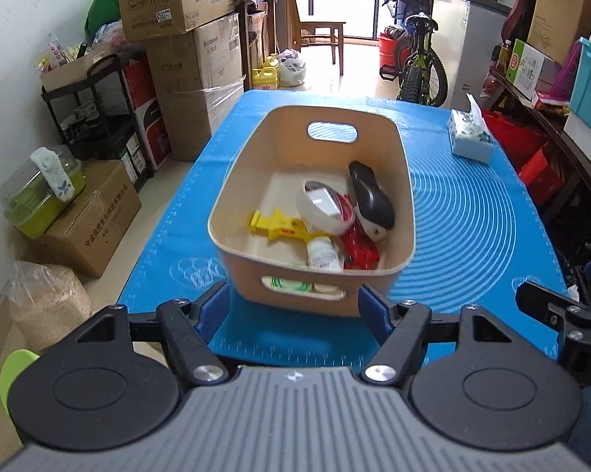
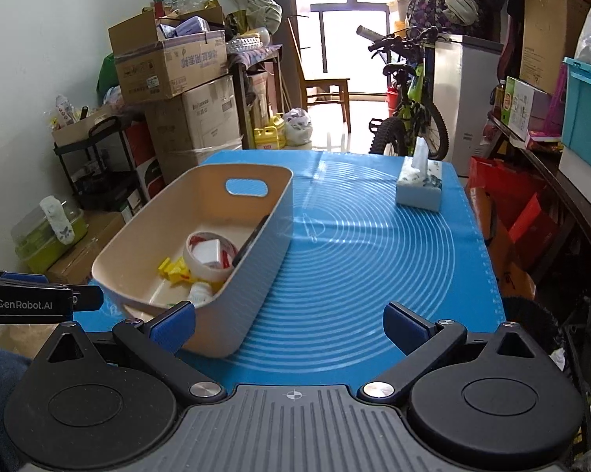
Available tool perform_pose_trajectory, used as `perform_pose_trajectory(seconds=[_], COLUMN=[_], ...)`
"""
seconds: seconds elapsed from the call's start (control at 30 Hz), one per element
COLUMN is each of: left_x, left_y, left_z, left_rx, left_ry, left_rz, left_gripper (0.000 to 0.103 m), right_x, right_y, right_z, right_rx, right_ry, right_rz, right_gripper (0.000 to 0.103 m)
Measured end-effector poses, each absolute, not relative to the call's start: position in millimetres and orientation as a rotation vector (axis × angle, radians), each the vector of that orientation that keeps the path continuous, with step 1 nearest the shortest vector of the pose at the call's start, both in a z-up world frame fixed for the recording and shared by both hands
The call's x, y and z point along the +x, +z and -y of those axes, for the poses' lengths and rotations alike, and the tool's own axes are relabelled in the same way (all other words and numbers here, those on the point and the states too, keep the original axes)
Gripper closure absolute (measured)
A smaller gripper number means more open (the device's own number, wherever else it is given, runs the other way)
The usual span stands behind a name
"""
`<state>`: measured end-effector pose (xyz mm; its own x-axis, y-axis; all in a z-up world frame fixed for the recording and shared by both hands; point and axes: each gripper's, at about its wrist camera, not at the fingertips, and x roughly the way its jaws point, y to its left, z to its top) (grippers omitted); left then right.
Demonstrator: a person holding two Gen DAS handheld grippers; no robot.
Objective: Organize rigid objects
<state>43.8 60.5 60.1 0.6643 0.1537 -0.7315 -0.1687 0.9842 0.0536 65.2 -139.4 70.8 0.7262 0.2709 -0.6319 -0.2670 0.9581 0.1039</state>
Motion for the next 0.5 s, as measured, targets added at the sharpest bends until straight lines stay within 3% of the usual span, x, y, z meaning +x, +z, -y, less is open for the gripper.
perform_pose_trajectory(seconds=[0.5], left_x=[-0.3], left_y=[33.7], left_z=[-31.0], left_rx=[0.048], left_ry=[0.134], left_rz=[-0.745], left_gripper=[0.031], right_x=[7.1], right_y=[36.6], right_z=[163.0], right_rx=[0.017], right_ry=[0.244], right_rz=[-0.686], right_gripper=[0.003])
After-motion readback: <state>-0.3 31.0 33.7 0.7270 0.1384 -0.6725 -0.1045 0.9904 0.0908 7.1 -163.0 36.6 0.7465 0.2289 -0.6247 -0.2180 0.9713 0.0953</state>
